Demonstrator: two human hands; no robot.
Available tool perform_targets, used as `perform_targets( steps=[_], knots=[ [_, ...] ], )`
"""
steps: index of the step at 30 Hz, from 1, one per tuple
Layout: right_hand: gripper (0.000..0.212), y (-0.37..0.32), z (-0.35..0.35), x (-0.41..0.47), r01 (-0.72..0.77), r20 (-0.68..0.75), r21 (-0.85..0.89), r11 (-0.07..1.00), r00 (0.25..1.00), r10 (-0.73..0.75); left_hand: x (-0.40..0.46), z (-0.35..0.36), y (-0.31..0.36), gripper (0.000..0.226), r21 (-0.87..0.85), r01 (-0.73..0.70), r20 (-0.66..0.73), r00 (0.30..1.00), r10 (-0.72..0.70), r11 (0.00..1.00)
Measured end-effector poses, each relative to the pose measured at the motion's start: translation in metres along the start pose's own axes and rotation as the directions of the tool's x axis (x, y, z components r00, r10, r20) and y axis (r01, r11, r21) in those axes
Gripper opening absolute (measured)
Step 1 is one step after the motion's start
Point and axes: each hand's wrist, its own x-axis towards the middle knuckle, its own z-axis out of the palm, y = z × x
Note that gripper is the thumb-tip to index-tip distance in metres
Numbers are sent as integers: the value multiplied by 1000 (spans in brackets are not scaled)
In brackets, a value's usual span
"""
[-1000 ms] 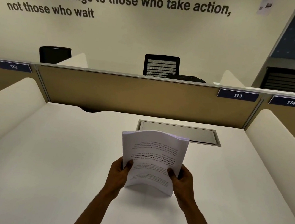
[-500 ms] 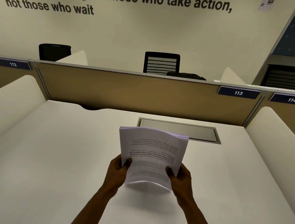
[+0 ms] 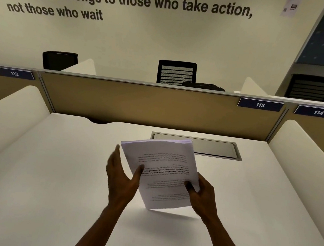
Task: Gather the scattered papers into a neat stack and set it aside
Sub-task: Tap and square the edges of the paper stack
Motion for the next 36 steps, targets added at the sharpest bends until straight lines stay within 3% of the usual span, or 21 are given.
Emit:
perform_targets(
  steps=[2,4,6,9,12,14,18,20,22,24,26,29,36],
  knots=[
    [26,-7,-5,4,78,29,-89,993,997,-75,11,-13,26,97,128,-229,-48,970,237,965],
    [25,-14,-9,9,148,80,-145,978,987,-138,26,-23,46,97,282,-447,48,890,453,849],
    [22,-23,-11,13,209,130,-197,958,974,-186,41,-30,54,88,284,-507,243,859,450,814],
    [17,-33,-14,19,258,175,-282,924,961,-215,54,-35,55,49,145,-385,431,854,292,911],
    [18,-38,-21,24,262,166,-268,927,961,-223,54,-37,51,8,68,-372,409,857,314,926],
    [15,-37,-31,27,226,105,-227,947,973,-207,49,-38,48,8,-39,-332,379,868,321,943],
    [74,-15,-48,34,-72,-19,-19,997,997,71,44,-41,33,10,-164,-242,335,898,285,956],
    [103,-3,-50,33,-173,-3,148,974,984,176,43,-41,25,11,-182,-193,317,917,243,964],
    [114,6,-46,29,-227,67,384,895,974,218,44,-40,17,9,-200,-123,291,940,179,972],
    [101,11,-41,25,-266,175,518,813,963,204,43,-39,10,16,-228,-46,284,952,111,973],
    [76,14,-32,19,-275,220,530,802,958,183,42,-35,3,25,-251,39,283,959,35,967],
    [32,12,-19,15,-264,124,532,804,964,235,40,-33,-7,27,-279,102,272,962,-23,955],
    [20,30,7,3,-261,59,361,895,965,257,35,-27,-51,32,-275,225,270,951,-150,935]
  ],
)
